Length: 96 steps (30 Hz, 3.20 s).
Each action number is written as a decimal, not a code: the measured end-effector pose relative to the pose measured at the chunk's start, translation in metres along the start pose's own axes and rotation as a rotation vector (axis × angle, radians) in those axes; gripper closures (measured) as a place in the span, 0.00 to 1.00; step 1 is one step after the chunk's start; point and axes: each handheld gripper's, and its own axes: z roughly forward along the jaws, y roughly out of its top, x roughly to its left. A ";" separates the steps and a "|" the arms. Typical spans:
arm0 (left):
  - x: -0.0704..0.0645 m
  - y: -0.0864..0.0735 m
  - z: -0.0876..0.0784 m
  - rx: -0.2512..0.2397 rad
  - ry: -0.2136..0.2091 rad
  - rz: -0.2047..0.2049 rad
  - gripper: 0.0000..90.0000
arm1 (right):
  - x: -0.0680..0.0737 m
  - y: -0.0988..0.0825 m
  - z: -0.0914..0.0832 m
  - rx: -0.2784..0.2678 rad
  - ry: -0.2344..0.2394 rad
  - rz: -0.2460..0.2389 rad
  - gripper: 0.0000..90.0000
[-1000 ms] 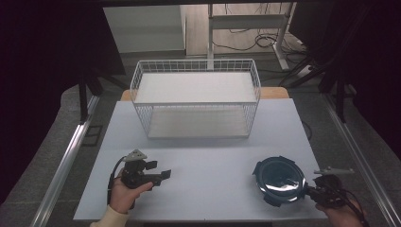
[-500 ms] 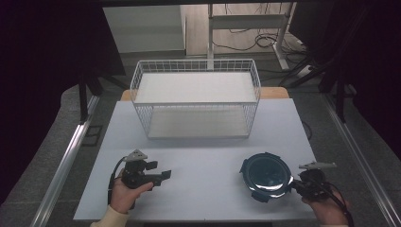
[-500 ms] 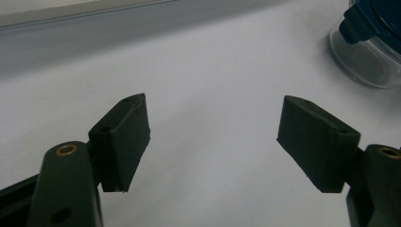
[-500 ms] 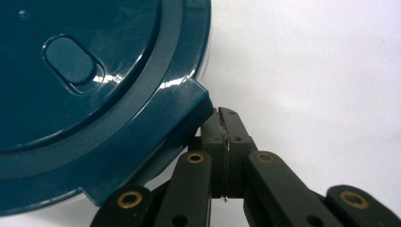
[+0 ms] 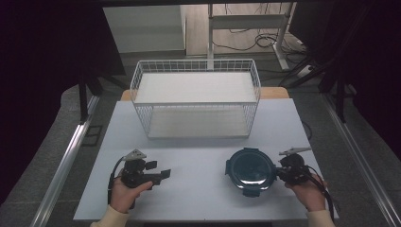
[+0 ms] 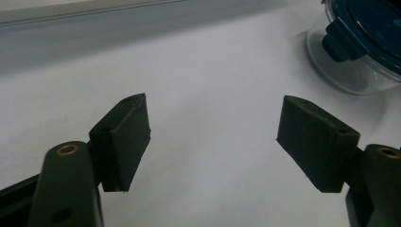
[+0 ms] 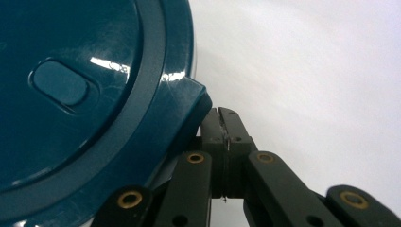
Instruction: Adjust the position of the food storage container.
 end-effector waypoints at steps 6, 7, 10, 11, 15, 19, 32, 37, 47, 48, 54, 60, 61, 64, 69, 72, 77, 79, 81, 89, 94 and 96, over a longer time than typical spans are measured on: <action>0.002 0.000 -0.002 -0.005 0.004 -0.007 0.29 | 0.019 0.022 0.014 0.011 0.034 -0.049 1.00; 0.003 0.000 -0.002 -0.005 0.006 -0.007 0.29 | 0.021 0.024 0.015 0.010 0.037 -0.053 1.00; 0.002 0.000 -0.002 -0.004 0.005 -0.006 0.29 | 0.030 0.033 0.018 0.003 0.049 -0.070 1.00; 0.002 0.000 -0.002 -0.004 0.005 -0.005 0.29 | 0.033 0.036 0.018 0.001 0.050 -0.075 1.00; 0.001 0.000 -0.002 -0.007 0.006 -0.005 0.29 | 0.043 0.045 0.021 -0.004 0.063 -0.095 1.00; 0.002 0.000 -0.002 -0.006 0.008 -0.006 0.29 | 0.050 0.051 0.025 -0.006 0.076 -0.101 1.00; 0.001 -0.001 -0.001 0.001 0.013 -0.002 0.29 | 0.077 0.060 0.036 0.015 0.098 -0.157 1.00; 0.002 -0.001 -0.001 0.000 0.013 -0.001 0.29 | 0.091 0.056 0.039 0.034 0.120 -0.197 1.00; 0.000 -0.001 -0.001 0.003 0.017 0.002 0.29 | 0.111 0.056 0.043 0.028 0.186 -0.222 1.00; 0.000 -0.001 -0.001 0.002 0.019 0.003 0.29 | 0.112 0.055 0.043 0.026 0.190 -0.223 1.00; -0.001 0.000 -0.003 -0.005 0.015 0.006 0.29 | 0.109 0.052 0.044 -0.007 0.223 -0.200 1.00; -0.001 0.000 -0.006 -0.019 0.023 0.007 0.28 | 0.084 0.045 0.018 -0.142 0.208 -0.113 1.00; -0.001 0.000 -0.006 -0.019 0.024 0.007 0.28 | 0.080 0.042 0.014 -0.156 0.210 -0.104 1.00; 0.000 0.000 -0.006 -0.019 0.029 0.005 0.28 | 0.063 0.030 0.003 -0.197 0.223 -0.061 0.98; -0.001 0.001 -0.007 -0.025 0.033 0.003 0.27 | 0.044 0.007 -0.007 -0.272 0.261 -0.011 0.74; 0.000 0.000 -0.007 -0.025 0.037 -0.001 0.26 | 0.035 0.001 -0.009 -0.318 0.272 0.026 0.52; -0.001 0.000 -0.006 -0.027 0.040 -0.011 0.24 | 0.037 0.002 -0.011 -0.356 0.328 0.017 0.36; -0.001 0.000 -0.007 -0.030 0.039 -0.012 0.23 | 0.039 0.002 -0.010 -0.353 0.331 0.003 0.34; -0.001 0.001 -0.008 -0.032 0.041 -0.012 0.23 | 0.040 0.002 -0.008 -0.348 0.332 -0.002 0.33; -0.001 0.000 -0.008 -0.035 0.041 -0.022 0.22 | 0.041 0.002 -0.005 -0.340 0.323 -0.001 0.31; -0.003 0.001 -0.010 -0.043 0.026 -0.030 0.22 | 0.043 0.003 -0.004 -0.337 0.333 0.004 0.30; -0.003 0.002 -0.010 -0.048 0.017 -0.043 0.21 | 0.045 0.004 -0.004 -0.335 0.335 0.002 0.29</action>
